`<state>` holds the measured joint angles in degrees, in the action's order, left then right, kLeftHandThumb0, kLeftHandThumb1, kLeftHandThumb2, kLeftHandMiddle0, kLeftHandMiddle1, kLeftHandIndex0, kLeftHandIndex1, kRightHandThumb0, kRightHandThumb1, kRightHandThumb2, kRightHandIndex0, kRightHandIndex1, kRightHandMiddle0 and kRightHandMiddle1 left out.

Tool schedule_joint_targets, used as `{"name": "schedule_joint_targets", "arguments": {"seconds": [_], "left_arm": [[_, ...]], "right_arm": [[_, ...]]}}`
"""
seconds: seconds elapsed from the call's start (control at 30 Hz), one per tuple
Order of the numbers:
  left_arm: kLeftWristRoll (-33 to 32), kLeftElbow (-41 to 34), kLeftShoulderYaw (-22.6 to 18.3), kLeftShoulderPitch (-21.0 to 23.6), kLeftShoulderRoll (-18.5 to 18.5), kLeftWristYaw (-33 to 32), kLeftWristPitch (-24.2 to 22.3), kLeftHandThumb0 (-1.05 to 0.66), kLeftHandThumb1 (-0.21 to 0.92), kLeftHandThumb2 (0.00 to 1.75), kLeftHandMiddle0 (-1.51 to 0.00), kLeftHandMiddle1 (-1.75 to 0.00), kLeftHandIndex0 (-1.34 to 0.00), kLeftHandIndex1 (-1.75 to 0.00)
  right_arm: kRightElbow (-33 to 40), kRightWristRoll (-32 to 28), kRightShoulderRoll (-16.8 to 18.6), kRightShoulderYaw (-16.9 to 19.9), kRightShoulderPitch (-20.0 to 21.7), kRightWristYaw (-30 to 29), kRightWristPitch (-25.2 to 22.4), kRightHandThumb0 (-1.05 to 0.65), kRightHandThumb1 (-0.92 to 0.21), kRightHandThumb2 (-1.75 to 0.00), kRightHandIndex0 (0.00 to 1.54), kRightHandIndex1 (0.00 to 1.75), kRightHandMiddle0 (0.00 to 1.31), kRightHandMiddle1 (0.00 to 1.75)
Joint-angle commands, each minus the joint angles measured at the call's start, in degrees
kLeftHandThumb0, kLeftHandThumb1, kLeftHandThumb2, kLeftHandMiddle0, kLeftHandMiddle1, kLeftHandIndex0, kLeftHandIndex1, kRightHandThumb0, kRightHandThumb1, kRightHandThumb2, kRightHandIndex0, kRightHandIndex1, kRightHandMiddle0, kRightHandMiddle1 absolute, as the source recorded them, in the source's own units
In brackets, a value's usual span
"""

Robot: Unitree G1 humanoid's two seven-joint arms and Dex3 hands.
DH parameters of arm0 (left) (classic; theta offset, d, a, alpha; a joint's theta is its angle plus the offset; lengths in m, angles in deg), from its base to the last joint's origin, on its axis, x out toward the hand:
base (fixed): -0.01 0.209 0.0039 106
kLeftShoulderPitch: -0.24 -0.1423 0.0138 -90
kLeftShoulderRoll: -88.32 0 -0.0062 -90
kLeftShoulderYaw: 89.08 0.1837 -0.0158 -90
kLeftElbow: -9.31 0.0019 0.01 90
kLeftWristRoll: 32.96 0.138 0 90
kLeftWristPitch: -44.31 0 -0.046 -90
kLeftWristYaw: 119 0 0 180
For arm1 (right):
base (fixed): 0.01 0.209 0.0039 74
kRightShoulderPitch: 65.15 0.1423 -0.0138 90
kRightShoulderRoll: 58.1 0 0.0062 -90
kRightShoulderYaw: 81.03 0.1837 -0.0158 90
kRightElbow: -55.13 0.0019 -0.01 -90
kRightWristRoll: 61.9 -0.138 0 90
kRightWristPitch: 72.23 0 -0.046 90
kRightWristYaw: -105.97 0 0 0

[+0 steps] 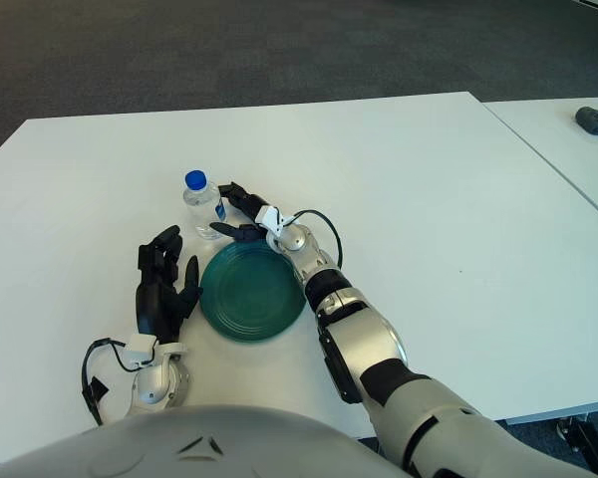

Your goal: Put the bottle into the plate.

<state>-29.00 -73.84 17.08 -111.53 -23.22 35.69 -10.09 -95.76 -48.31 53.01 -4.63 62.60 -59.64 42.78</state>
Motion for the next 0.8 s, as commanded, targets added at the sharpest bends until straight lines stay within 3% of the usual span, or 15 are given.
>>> {"name": "schedule_joint_targets", "arguments": {"seconds": [0.0, 0.33, 0.77], "left_arm": [[4.18, 12.86, 1.43, -6.93, -2.64, -1.19, -1.35, -0.72, 0.92, 0.34, -0.44, -0.36, -0.04, -0.93], [3.47, 16.24, 1.13, -5.36, -2.4, -0.87, -0.62, -0.73, 0.92, 0.34, -0.44, -0.34, -0.03, -0.93], [4.58, 15.0, 1.37, -5.07, -2.05, -1.79, -1.47, -0.66, 0.92, 0.33, -0.46, -0.34, -0.05, -0.93]], "right_arm": [[-1.74, -1.2, -3.23, 2.53, 2.44, -1.88, 0.84, -1.05, -0.92, -0.57, 0.29, 0.16, 0.0, 0.57], [0.57, -3.98, -4.46, 6.39, 6.17, -1.06, 2.23, -1.05, -0.92, -0.62, 0.3, 0.18, 0.0, 0.6], [-0.55, -8.83, -6.11, 10.9, 7.21, 2.4, 2.94, -0.99, -0.92, -0.48, 0.32, 0.22, 0.0, 0.57]]}}
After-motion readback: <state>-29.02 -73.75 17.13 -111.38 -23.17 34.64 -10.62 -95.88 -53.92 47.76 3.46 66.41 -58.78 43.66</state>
